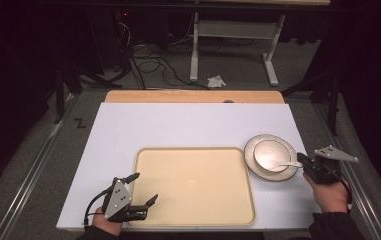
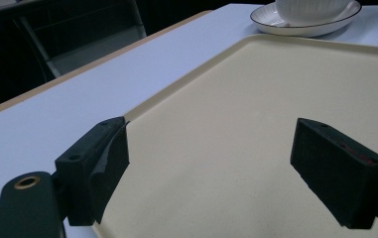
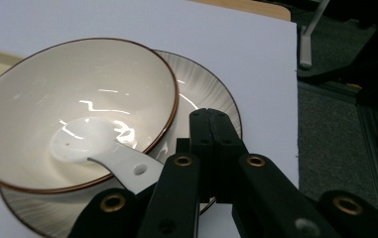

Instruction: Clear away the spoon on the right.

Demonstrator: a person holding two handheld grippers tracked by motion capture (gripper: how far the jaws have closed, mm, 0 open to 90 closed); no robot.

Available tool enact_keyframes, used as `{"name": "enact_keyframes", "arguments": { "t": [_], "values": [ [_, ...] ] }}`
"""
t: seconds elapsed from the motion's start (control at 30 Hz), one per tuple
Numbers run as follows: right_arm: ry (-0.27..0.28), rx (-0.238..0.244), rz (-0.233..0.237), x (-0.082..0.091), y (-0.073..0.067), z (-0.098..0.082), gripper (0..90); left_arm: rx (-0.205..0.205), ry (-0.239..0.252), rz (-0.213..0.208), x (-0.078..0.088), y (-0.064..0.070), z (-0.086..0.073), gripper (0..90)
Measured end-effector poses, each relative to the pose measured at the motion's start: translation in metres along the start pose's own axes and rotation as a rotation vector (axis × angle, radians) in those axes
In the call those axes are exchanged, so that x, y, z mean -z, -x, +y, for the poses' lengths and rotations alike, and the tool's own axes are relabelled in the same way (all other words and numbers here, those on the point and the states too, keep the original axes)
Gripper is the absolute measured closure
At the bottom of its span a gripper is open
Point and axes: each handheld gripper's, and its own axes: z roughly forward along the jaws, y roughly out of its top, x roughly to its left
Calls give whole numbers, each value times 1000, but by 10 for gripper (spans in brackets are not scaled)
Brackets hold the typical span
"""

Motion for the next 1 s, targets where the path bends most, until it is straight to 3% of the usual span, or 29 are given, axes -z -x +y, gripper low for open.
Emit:
{"name": "enact_keyframes", "arguments": {
  "t": [0.2, 0.4, 0.5, 1.0],
  "values": [
    [75, -26, -8, 11, -15, -17, 900, 3, 1, 1, 0, 1, 0, 159],
    [126, -22, 2, 23, -22, -23, 900, 6, 0, 5, 0, -1, 0, 159],
    [126, -19, 29, 23, -23, -28, 900, 5, -1, 7, -1, -1, 0, 159],
    [133, 39, 81, 33, -43, -31, 900, 6, -10, 6, -2, 0, -1, 159]
  ]
}}
